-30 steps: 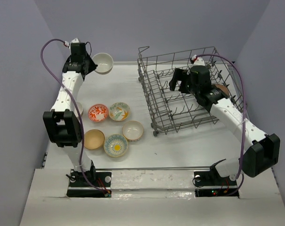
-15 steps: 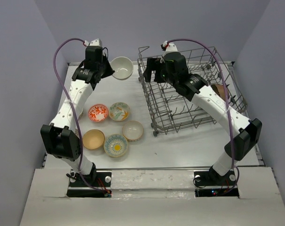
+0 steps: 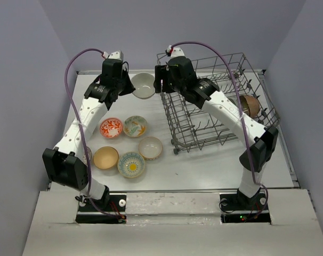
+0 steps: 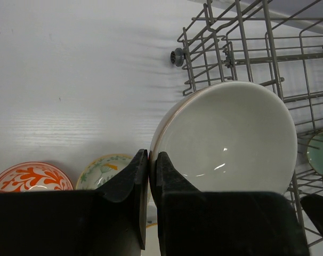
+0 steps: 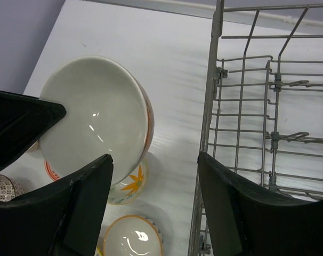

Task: Load the bowls into the dish rack
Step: Pass from the left arm to the right

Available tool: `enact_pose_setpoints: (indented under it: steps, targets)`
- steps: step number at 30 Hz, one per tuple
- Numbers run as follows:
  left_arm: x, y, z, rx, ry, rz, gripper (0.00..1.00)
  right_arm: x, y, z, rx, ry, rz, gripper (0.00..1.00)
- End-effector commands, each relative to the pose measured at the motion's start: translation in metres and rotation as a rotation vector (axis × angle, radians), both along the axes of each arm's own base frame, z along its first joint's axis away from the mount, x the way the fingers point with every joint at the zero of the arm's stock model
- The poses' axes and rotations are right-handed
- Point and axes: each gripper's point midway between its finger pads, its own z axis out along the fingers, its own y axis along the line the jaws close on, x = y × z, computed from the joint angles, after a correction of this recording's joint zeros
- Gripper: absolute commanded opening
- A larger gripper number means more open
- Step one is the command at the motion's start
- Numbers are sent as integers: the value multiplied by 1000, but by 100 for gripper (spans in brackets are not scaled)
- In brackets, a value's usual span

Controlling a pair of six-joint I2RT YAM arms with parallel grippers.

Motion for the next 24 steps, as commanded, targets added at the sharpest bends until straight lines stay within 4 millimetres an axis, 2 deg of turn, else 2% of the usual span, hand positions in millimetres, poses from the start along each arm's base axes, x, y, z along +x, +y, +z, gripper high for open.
enact_pose_setpoints:
  steps: [1, 7, 12, 18, 24]
  targets:
    - [-5, -9, 70, -67, -197, -17, 0, 3, 0, 24, 5, -45, -12, 70]
    - [-13, -22, 78, -78, -210, -45, 0, 6, 9, 16, -12, -36, -4, 69]
    - [-19, -33, 83, -86, -217, -68, 0, 9, 12, 10, -19, -25, -5, 62]
    - [-23, -35, 90, -85, -231, -64, 0, 7, 12, 2, -43, -13, -13, 55]
    - [-26, -35, 99, -89, -248, -60, 0, 5, 10, -1, -52, -5, -17, 43]
